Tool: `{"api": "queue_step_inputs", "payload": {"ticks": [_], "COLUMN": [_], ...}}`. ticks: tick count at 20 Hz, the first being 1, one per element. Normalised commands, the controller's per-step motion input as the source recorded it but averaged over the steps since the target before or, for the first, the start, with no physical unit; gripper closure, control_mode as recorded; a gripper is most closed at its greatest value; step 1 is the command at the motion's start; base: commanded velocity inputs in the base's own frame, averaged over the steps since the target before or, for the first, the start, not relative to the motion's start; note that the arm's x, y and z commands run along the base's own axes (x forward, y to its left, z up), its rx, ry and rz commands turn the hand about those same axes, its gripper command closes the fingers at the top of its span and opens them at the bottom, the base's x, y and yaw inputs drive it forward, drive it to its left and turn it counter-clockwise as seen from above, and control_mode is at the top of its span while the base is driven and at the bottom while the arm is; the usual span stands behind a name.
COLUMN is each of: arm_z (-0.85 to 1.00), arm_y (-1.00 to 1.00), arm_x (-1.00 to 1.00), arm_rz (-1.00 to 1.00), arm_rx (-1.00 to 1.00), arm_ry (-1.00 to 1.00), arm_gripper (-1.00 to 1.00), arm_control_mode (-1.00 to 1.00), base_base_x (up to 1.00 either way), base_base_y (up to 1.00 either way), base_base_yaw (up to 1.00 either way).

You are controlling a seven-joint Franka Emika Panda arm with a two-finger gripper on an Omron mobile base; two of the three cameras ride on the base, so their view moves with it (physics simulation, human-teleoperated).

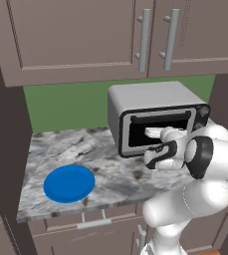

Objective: Pull the toaster oven rack outwards. Pick up the baguette from the plate and place it on the toaster oven rack. Close the toaster oven door fully and set the temperature to the lowest setting.

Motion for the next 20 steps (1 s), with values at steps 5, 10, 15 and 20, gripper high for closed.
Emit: {"api": "queue_step_inputs", "payload": {"ticks": [5, 10, 15, 20], "arm_z": [0.04, 0.34, 0.46, 0.95], "arm_y": [0.00, -0.03, -0.15, -0.36], "arm_x": [0.11, -0.07, -0.44, -0.49], "arm_rz": [0.00, -0.01, -0.03, -0.08], "arm_rx": [-0.02, -0.15, -0.13, -0.01], "arm_ry": [0.00, 0.29, 0.45, 0.46], "arm_gripper": [-1.00, -1.00, -1.00, -1.00], "arm_control_mode": [-1.00, -1.00, -1.00, -1.00], "base_base_x": [0.00, 0.00, 0.00, 0.00], "base_base_y": [0.00, 0.00, 0.00, 0.00], "base_base_yaw": [0.00, 0.00, 0.00, 0.00]}}
